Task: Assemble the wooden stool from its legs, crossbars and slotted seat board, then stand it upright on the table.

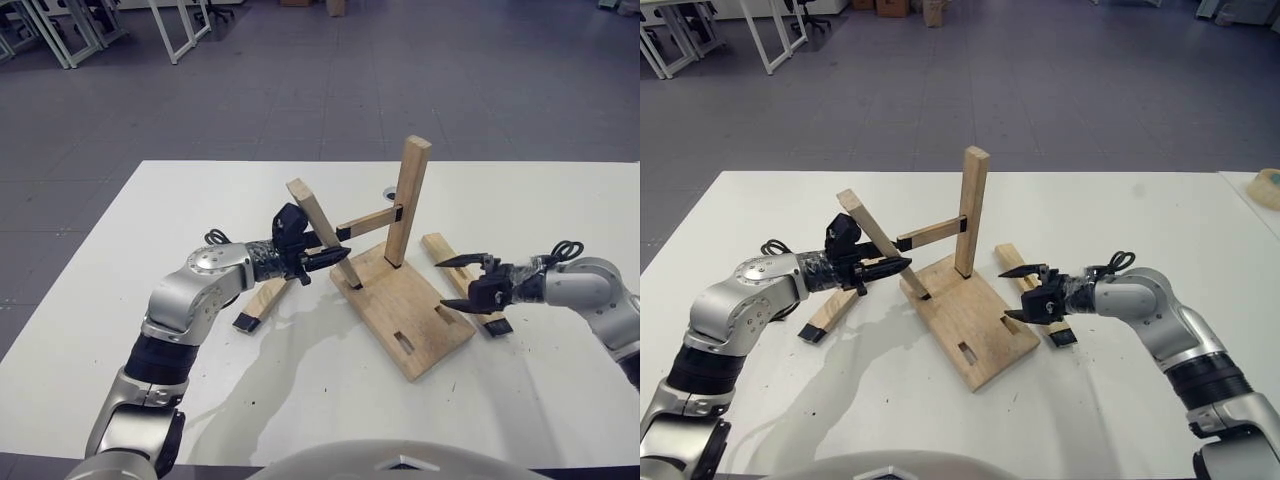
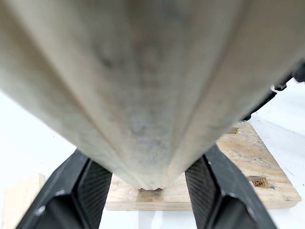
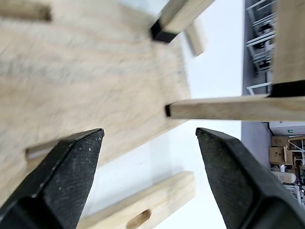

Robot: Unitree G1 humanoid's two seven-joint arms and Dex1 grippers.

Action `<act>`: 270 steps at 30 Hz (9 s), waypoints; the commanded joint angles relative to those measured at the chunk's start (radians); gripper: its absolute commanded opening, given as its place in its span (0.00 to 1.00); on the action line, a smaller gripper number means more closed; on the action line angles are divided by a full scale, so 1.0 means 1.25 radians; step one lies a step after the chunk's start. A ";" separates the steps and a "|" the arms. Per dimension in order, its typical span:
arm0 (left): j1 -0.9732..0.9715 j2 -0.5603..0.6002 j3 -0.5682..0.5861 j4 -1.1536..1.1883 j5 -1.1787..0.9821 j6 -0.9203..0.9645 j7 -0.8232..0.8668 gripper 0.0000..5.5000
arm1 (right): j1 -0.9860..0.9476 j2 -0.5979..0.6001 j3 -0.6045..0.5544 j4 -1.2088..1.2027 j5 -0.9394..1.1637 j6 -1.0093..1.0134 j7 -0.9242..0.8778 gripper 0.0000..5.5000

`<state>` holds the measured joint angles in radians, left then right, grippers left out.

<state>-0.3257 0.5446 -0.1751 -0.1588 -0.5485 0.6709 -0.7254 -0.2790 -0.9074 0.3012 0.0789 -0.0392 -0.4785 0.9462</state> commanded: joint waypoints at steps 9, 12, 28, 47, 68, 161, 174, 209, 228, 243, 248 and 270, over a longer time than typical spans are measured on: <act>0.025 0.023 -0.089 0.104 0.062 0.126 0.022 0.37 | -0.315 0.291 -0.042 -0.167 0.090 0.424 -0.184 0.47; 0.021 0.017 -0.091 0.107 0.060 0.125 0.024 0.37 | -0.371 0.343 0.053 -0.082 -0.036 0.408 -0.196 0.47; 0.048 -0.001 -0.050 -0.021 0.051 0.101 0.099 0.37 | -0.223 0.269 0.233 0.100 -0.242 0.250 -0.116 0.47; -0.030 -0.049 -0.081 0.033 0.056 0.171 0.120 0.37 | -0.221 0.292 0.147 0.087 -0.207 0.330 -0.129 0.47; -0.088 -0.061 -0.077 0.058 0.052 0.176 0.099 0.37 | -0.173 0.431 -0.053 -0.058 -0.068 0.398 -0.323 0.47; 0.350 -0.038 0.357 -0.154 0.214 -0.030 0.257 0.73 | 0.205 0.320 -0.292 -0.150 0.115 0.488 -0.351 0.47; 0.429 -0.100 0.372 0.082 0.247 -0.164 0.296 0.62 | 0.189 0.338 -0.306 -0.172 0.143 0.563 -0.357 0.47; 0.098 -0.146 0.203 -0.271 0.234 -0.462 0.302 0.24 | -0.048 0.402 -0.494 -0.402 1.212 1.224 -0.559 0.79; 0.113 -0.146 0.059 -0.265 0.291 -0.450 0.229 0.24 | -0.347 0.582 -0.354 -0.244 1.181 1.029 -0.660 0.79; 0.143 -0.100 0.107 -0.226 0.300 -0.483 0.186 0.24 | -0.349 0.541 -0.371 -0.245 1.235 1.060 -0.654 0.30; 0.139 -0.100 0.107 -0.226 0.303 -0.494 0.186 0.24 | -0.340 0.523 -0.362 -0.248 1.214 1.065 -0.642 0.13; 0.276 -0.088 0.115 -0.131 0.354 -0.620 0.165 0.51 | -0.286 0.391 -0.495 -0.230 1.278 1.109 -0.655 0.07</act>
<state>-0.0217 0.4307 -0.0378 -0.3749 -0.1363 -0.0843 -0.5328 -0.6792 -0.3282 -0.2564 -0.1709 1.5065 0.8705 0.1247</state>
